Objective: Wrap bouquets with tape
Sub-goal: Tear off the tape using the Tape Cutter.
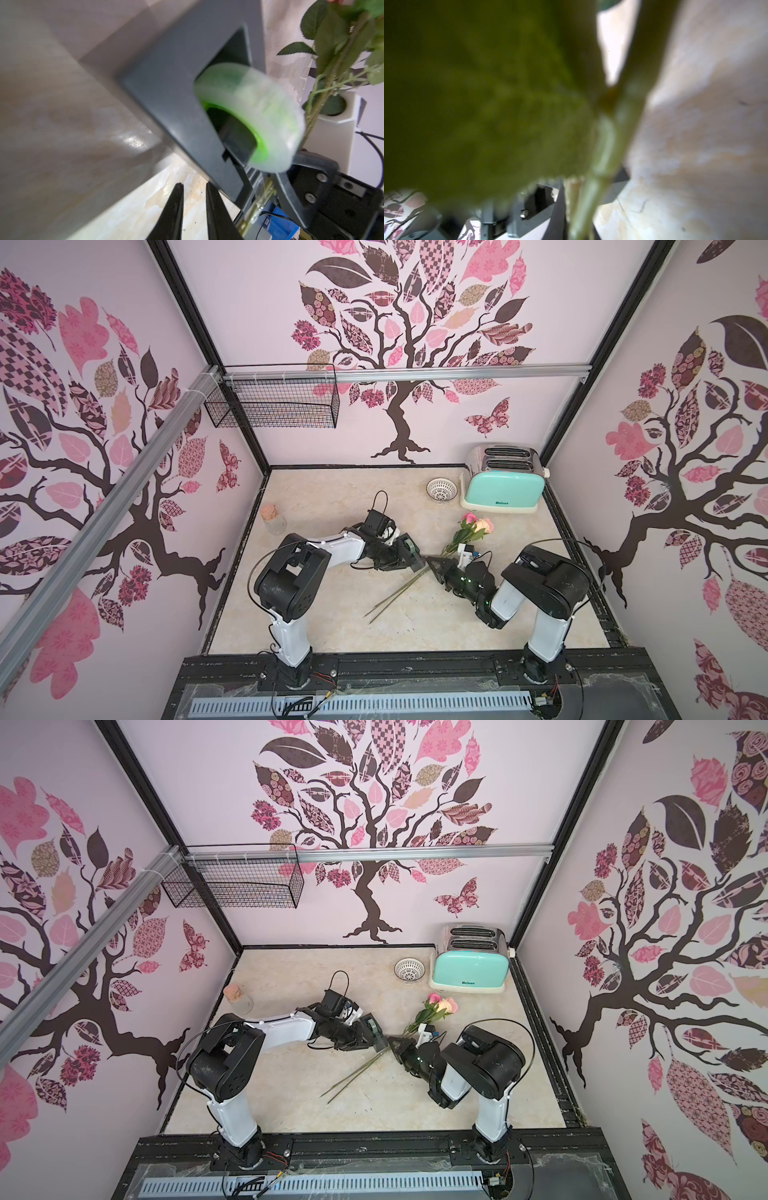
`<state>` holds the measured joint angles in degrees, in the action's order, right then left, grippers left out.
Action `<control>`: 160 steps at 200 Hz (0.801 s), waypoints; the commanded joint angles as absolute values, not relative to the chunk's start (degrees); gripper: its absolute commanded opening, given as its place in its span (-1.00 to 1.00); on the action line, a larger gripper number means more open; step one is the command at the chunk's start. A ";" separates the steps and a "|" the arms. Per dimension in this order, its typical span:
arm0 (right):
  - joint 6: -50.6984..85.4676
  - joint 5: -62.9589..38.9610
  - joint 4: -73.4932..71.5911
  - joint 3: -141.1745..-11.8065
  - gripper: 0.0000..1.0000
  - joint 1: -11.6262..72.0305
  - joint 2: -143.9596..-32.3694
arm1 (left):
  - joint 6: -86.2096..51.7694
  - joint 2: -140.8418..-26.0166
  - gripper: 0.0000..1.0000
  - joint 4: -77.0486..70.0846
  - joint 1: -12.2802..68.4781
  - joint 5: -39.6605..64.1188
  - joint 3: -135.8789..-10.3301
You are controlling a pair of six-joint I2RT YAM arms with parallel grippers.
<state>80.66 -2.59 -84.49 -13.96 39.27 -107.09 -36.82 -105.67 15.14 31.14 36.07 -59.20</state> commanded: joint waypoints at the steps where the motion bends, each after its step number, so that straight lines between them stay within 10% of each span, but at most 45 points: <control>1: 82.16 -3.29 -88.16 -13.80 -1.00 39.81 -109.74 | -37.43 -105.92 -0.53 13.45 31.16 36.13 -60.39; 160: 81.83 -3.69 -88.35 -14.84 -1.00 39.81 -111.36 | -19.22 -94.54 -0.23 34.77 37.93 12.21 -68.08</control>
<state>82.13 -2.59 -87.31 -14.00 39.27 -109.89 -23.38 -92.05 29.87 35.31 17.39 -64.31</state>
